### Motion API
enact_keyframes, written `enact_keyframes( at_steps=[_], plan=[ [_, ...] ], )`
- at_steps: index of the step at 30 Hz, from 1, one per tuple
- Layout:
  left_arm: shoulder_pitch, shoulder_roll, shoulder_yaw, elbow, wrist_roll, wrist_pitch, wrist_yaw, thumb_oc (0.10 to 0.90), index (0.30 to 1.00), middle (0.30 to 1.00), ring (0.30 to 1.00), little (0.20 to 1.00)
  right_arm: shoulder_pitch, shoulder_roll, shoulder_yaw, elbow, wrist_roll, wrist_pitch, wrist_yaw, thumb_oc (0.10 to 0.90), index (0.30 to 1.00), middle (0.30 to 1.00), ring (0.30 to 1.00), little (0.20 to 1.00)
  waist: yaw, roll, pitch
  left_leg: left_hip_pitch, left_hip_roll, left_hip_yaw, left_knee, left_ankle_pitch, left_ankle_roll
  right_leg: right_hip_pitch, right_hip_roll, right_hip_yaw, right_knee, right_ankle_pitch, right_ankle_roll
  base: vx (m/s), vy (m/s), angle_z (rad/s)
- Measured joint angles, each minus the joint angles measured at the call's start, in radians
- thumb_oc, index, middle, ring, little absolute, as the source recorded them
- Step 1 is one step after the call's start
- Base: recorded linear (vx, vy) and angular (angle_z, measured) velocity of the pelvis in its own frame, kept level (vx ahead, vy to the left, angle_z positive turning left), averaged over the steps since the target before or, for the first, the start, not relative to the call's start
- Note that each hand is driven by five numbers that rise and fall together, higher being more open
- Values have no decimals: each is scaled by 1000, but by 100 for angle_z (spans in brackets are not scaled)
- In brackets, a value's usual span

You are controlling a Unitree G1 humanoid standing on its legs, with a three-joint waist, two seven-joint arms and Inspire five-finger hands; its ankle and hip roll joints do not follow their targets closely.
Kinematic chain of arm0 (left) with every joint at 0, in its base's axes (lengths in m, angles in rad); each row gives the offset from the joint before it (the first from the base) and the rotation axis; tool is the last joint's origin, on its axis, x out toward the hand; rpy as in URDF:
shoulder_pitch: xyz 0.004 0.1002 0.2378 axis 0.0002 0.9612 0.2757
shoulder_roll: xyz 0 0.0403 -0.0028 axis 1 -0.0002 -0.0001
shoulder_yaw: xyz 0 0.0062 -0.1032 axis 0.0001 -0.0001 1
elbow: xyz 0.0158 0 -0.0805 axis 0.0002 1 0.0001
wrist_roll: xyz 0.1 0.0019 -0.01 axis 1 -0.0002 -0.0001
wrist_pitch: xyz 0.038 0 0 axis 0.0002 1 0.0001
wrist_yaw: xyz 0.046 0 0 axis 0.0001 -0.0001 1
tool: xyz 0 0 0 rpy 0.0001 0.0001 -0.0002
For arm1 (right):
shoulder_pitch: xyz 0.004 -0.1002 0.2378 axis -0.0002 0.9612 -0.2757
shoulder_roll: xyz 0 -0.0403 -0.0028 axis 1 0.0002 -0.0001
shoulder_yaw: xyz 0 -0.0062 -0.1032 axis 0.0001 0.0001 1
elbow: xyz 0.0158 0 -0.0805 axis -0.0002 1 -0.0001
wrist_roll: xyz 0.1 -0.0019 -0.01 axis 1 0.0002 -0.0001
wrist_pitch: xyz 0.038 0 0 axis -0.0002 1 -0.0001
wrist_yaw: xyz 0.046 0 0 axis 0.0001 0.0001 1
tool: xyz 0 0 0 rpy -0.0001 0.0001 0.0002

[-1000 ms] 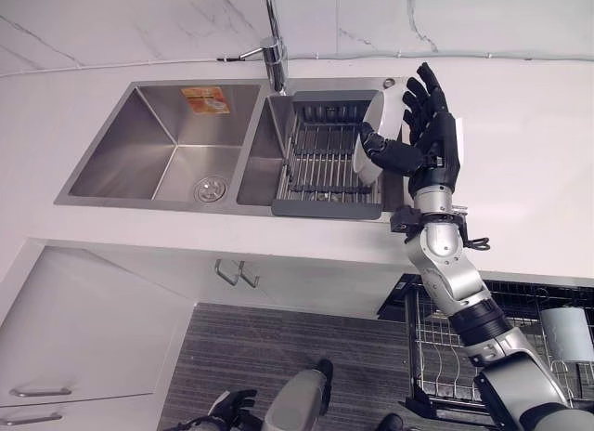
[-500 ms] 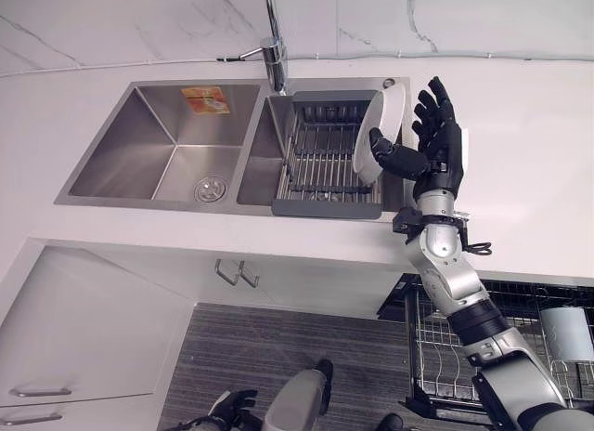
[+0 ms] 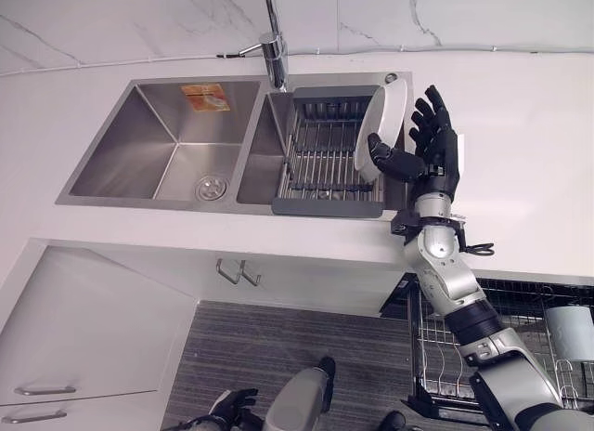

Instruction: Place the dishes in the dishwasher.

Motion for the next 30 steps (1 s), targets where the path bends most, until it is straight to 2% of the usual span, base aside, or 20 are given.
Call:
enact_keyframes(
  at_steps=[6, 30],
  plan=[
    [-2, 0, -10, 0, 0, 1, -1, 800, 900, 900, 900, 900, -6, 1, -14, 37, 73, 1, 17, 800, 900, 900, 900, 900, 2, 0, 0, -2, -2, -4, -2, 0, 0, 0, 1, -3, 1, -1, 0, 0, 0, 0],
    [-5, 4, -42, -8, 0, 2, -1, 800, 900, 900, 900, 900, -72, 1, -44, 105, 94, 7, 20, 800, 900, 900, 900, 900, 27, -1, 1, -15, -12, -21, 4, 2, 3, 0, 2, -12, 0, -3, 2, 1, 1, 2]
  ],
)
